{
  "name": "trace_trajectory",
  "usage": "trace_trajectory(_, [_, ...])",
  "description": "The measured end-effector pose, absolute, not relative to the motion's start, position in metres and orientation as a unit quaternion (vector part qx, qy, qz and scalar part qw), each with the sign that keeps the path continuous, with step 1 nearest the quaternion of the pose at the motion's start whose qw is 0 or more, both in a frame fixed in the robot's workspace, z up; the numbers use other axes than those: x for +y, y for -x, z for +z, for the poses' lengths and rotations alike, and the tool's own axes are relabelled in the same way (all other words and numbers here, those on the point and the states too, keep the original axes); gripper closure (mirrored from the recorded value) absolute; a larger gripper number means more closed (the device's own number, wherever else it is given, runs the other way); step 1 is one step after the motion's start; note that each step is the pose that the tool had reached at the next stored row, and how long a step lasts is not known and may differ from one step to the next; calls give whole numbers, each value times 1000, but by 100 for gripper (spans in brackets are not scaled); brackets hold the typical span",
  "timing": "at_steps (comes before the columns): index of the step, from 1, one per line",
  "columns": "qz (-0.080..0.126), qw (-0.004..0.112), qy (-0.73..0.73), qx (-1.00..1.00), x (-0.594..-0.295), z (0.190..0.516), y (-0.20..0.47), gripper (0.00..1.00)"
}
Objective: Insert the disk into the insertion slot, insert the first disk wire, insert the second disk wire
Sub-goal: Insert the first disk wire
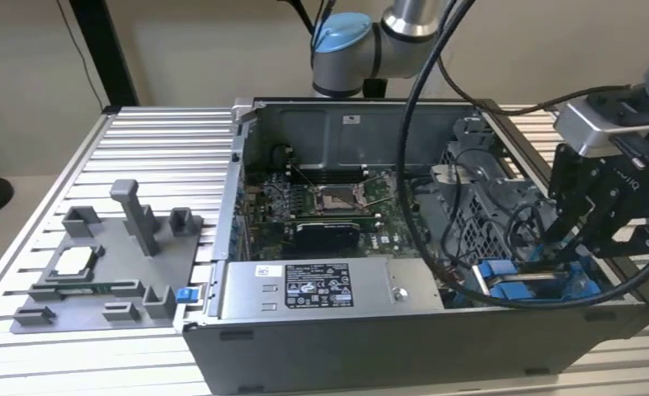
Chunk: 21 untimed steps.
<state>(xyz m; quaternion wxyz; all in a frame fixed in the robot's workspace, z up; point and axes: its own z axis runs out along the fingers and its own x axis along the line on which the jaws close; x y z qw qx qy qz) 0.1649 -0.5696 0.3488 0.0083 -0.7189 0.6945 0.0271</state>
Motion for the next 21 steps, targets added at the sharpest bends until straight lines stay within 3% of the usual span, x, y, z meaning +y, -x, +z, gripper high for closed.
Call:
trace_trajectory(7, [27,8,719,695,-570,374,-165,0])
trace_trajectory(21, [27,8,719,695,-570,376,-165,0])
